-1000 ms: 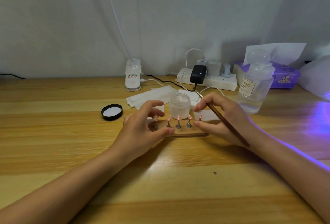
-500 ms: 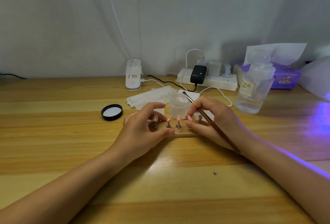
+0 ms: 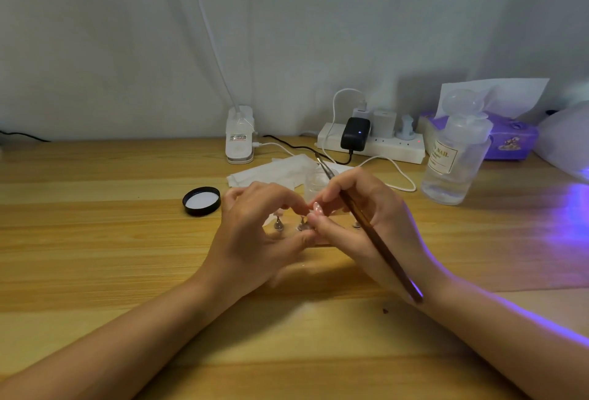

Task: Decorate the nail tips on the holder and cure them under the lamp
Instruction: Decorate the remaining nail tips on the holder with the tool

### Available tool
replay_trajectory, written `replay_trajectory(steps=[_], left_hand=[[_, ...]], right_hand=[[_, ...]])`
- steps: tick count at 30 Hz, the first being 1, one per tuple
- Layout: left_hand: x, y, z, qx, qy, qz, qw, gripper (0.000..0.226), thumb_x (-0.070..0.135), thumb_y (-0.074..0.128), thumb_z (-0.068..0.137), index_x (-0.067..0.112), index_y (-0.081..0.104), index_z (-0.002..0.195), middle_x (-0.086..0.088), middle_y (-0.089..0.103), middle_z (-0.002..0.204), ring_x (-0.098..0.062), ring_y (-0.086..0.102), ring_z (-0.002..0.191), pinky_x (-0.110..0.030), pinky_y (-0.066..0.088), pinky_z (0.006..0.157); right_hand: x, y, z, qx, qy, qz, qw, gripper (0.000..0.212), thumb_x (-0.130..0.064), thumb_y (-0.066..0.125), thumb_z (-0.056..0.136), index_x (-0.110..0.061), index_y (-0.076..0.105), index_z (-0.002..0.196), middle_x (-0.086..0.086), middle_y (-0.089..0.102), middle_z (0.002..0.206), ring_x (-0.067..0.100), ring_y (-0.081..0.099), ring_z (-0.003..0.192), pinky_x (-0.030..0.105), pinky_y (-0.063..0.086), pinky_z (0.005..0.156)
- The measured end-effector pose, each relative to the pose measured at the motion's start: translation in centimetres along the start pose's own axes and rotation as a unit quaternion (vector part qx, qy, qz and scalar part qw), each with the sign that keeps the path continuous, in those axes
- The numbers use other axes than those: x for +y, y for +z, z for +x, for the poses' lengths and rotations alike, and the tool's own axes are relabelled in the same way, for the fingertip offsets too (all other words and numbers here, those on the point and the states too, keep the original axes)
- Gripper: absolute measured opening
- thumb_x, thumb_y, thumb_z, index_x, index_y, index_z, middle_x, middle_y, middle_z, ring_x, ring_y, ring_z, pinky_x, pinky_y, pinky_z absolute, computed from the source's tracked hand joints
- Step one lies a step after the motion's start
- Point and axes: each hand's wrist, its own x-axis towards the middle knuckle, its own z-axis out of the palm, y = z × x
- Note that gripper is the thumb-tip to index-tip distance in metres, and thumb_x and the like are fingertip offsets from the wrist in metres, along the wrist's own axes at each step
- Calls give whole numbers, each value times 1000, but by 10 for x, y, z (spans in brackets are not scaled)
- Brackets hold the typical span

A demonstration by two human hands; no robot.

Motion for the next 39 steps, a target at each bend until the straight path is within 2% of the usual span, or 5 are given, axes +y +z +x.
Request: replay_trajectory(steps=[11,14,17,28,39], left_hand=[[0,-2,2,63,-41,-100,992,14,33,73,73,25,67,83,14,66,80,-8,61,76,-53,44,75],[1,-2,4,63,-56,-134,987,20,23,71,71,21,69,91,10,67,80,-5,60,73,-30,50,72],[1,-3,4,67,-82,-156,982,25,22,69,69,18,68,94,11,67,79,-3,60,72,-12,46,68],[3,-5,4,79,-80,-147,983,28,19,68,70,17,65,98,14,66,81,0,61,73,-10,46,66],[0,-4,5,76,-61,-155,983,13,17,68,72,19,68,85,10,67,81,-4,60,77,-15,47,70]], right_hand=[[-8,-14,16,-6,56,-15,998,21,-45,47,89,-32,62,96,-16,67,82,-2,61,75,15,49,67],[-4,-27,40,37,118,11,992,49,-46,41,87,-8,72,86,-17,64,62,-8,57,58,6,42,57],[7,-35,65,18,182,-59,981,36,-40,47,92,-28,69,66,-21,62,61,-13,56,63,4,44,58],[30,-12,91,-97,180,-237,950,35,-37,69,78,-17,50,57,-1,54,58,11,52,59,23,41,54],[27,-21,97,-31,169,-172,970,35,-33,70,78,-18,50,55,-4,53,50,2,52,46,19,44,52]])
